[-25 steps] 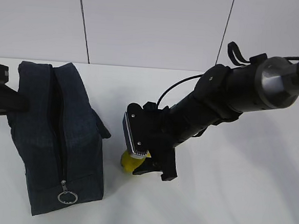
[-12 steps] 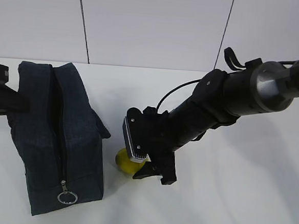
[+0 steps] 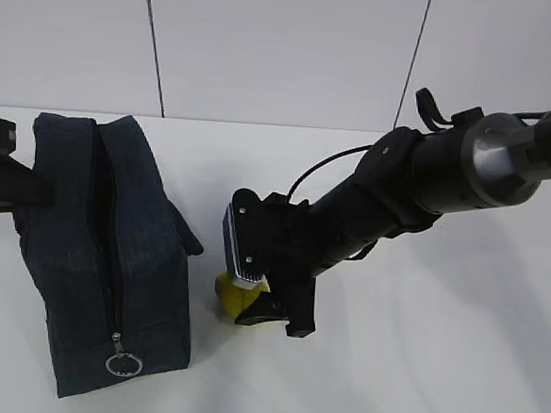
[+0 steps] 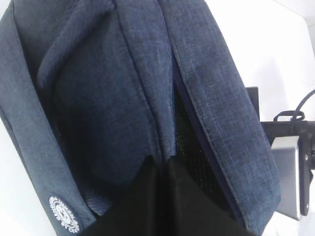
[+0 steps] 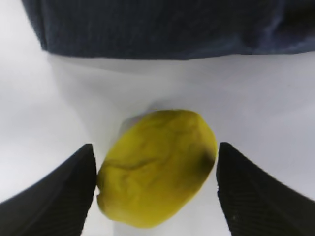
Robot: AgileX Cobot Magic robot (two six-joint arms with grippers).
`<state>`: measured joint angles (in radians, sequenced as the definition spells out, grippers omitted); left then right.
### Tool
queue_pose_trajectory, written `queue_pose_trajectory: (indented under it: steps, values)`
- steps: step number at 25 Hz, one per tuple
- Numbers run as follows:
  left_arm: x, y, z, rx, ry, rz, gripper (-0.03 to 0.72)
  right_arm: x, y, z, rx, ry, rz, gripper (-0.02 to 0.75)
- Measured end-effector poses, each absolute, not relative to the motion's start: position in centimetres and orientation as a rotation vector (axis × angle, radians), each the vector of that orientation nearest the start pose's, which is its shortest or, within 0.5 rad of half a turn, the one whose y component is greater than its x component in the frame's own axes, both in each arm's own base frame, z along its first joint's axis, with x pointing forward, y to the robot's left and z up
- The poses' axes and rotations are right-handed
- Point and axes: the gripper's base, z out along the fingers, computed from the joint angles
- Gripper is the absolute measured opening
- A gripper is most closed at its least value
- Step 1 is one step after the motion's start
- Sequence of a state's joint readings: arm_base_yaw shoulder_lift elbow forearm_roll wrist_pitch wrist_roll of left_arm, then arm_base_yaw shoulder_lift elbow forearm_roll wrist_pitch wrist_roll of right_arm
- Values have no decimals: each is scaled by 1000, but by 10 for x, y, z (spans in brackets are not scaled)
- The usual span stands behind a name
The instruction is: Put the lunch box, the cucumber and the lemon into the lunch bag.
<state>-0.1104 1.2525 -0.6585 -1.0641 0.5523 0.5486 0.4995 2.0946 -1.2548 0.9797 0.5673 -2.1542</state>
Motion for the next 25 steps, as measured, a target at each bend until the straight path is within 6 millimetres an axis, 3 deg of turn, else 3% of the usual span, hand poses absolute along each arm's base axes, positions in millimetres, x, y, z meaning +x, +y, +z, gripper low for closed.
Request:
queue_pose_trajectory:
  steps: [8,25]
  values:
    - [229,-67,243,-165,2404,-828,-3,341,234,122,-1857,1697,418,576]
    - [229,-67,243,-167,2403,-829,-3,341,234,122,-1755,1821,469,557]
